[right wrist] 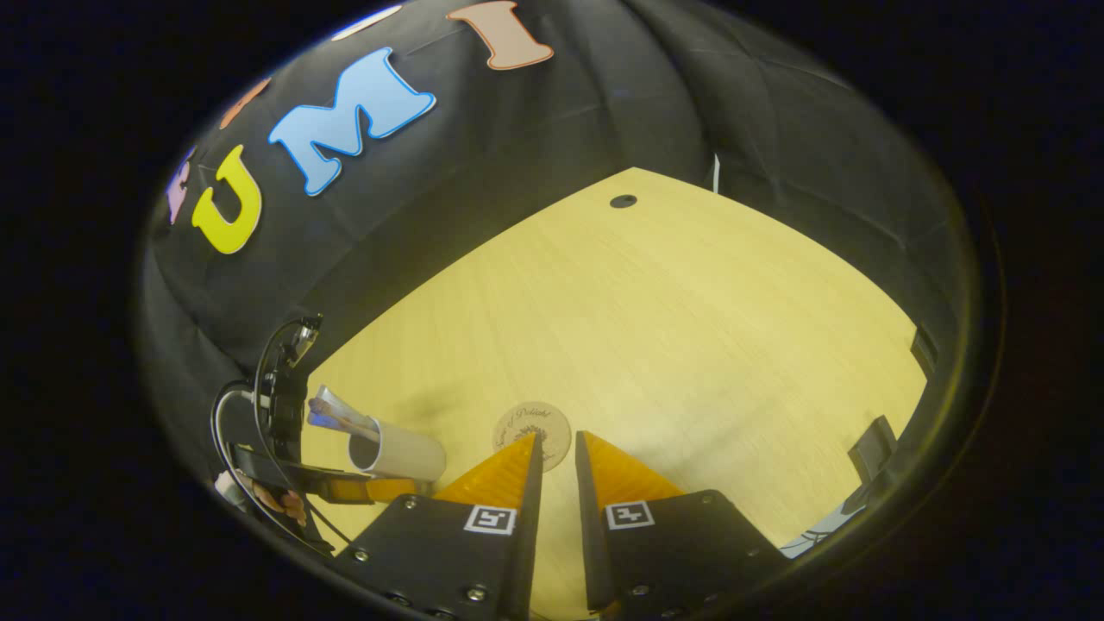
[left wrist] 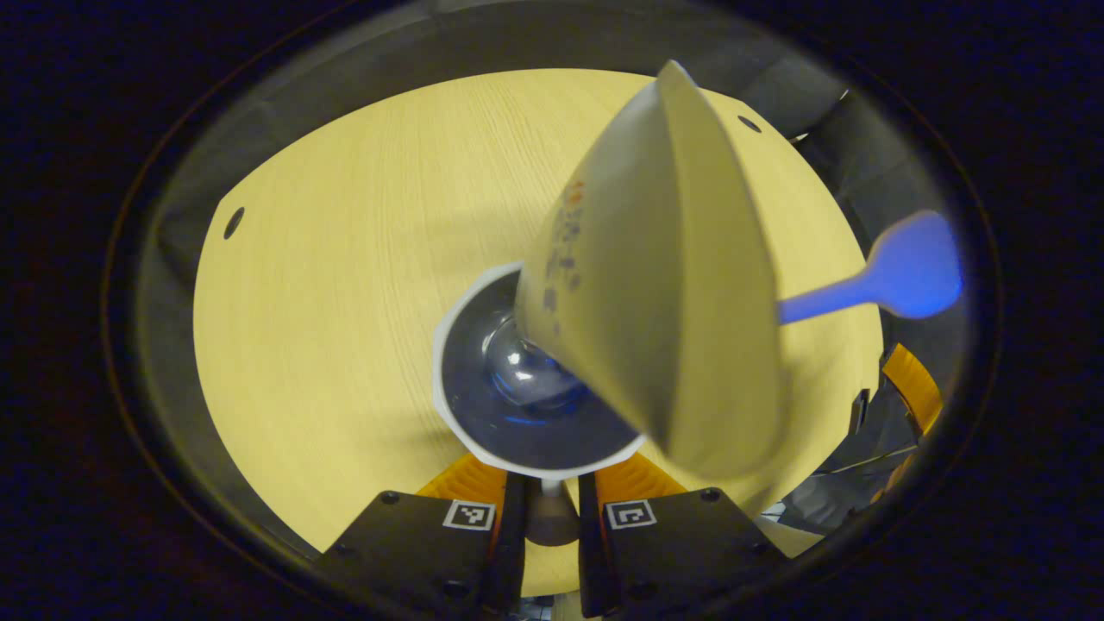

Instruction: Put the toothbrush and toothpaste on the desktop into the cup, then pick up the cup and place it on the coaster on the desktop.

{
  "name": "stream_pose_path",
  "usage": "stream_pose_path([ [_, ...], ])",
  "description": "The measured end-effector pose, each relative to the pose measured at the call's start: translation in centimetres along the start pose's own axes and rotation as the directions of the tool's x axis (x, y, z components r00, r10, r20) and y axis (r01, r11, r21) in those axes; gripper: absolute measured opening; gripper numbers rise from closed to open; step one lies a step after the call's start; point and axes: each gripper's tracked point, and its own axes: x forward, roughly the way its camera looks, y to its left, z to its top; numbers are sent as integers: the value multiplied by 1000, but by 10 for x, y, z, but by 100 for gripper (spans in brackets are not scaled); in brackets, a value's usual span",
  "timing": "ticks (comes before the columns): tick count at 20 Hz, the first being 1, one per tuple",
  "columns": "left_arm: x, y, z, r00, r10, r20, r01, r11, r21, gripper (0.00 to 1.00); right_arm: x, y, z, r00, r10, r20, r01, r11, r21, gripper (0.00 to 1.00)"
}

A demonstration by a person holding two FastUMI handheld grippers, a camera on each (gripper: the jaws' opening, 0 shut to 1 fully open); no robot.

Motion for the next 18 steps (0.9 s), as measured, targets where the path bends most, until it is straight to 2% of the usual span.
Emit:
stream_pose_path([
  [5, -16, -18, 16, 999, 12, 47, -16, 996, 88, 33, -3, -12, 2, 1000, -8, 5, 7, 1000, 19, 23],
  [8, -25, -47, 26, 998, -23, 51, 16, 992, 122, 33, -6, -18, 5, 1000, -10, 10, 10, 999, 38, 24],
  [13, -14, -104, 28, 996, -84, 16, 80, 984, 157, 34, -15, -38, 8, 999, -29, 27, 27, 997, 74, 24],
  [18, -4, -138, 33, 995, -98, -8, 97, 974, 203, 33, -23, -66, 7, 997, -68, 28, 63, 988, 141, 24],
])
